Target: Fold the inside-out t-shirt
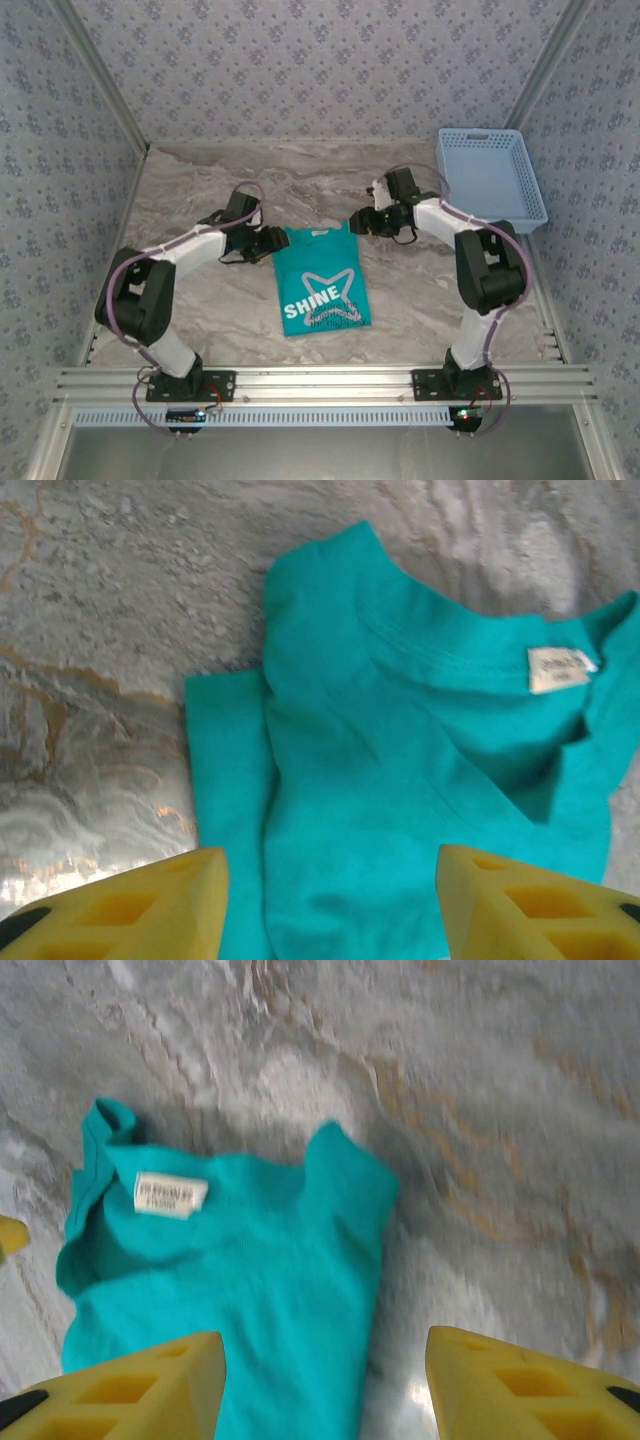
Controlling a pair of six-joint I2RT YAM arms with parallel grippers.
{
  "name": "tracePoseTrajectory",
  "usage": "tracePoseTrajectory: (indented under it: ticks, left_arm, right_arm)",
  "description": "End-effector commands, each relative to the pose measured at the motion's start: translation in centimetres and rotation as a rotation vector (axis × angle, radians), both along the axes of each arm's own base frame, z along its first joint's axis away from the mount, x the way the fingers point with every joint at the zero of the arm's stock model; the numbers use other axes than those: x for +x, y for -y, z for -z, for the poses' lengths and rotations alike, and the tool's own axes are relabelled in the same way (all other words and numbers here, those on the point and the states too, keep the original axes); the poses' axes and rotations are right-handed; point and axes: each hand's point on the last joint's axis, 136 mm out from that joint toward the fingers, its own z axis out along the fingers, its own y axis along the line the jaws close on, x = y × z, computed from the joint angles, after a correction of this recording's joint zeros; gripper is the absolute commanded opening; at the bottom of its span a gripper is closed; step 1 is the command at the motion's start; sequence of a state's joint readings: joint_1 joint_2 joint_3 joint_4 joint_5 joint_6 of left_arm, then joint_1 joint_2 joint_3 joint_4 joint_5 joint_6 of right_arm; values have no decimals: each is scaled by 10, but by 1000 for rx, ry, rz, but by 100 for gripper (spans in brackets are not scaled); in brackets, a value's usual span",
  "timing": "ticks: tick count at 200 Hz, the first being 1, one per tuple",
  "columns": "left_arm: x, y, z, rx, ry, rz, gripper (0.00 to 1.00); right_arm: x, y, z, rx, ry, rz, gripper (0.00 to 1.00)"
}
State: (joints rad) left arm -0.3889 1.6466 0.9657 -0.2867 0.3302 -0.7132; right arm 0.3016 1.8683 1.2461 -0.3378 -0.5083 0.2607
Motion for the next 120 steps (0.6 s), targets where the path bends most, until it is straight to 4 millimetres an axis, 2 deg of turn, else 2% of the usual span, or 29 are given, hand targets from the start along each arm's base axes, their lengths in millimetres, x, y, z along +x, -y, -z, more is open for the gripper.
tracePoseTrajectory:
  ticks: [1, 16, 50, 66, 99, 120]
  left_arm:
    - [10, 4, 5, -1, -8, 33, 59]
    - [13, 3, 14, 17, -23, 33, 60]
    - [21, 3, 33, 50, -49, 40, 60]
    - [25, 7, 37, 28, -54, 49, 60]
    - [35, 26, 37, -60, -53, 84, 49]
    - [38, 33, 35, -95, -47, 97, 41]
  right_arm:
    - [9, -7, 13, -17, -15, -33, 60]
    - [8, -14, 18, 27, -50, -61, 65]
    - [1, -21, 35, 56, -107, -115, 66]
    - [-2, -31, 35, 159, -141, -146, 66]
    - [-8, -49, 34, 222, -176, -199, 65]
    - [-9, -52, 36, 242, -197, -205, 58]
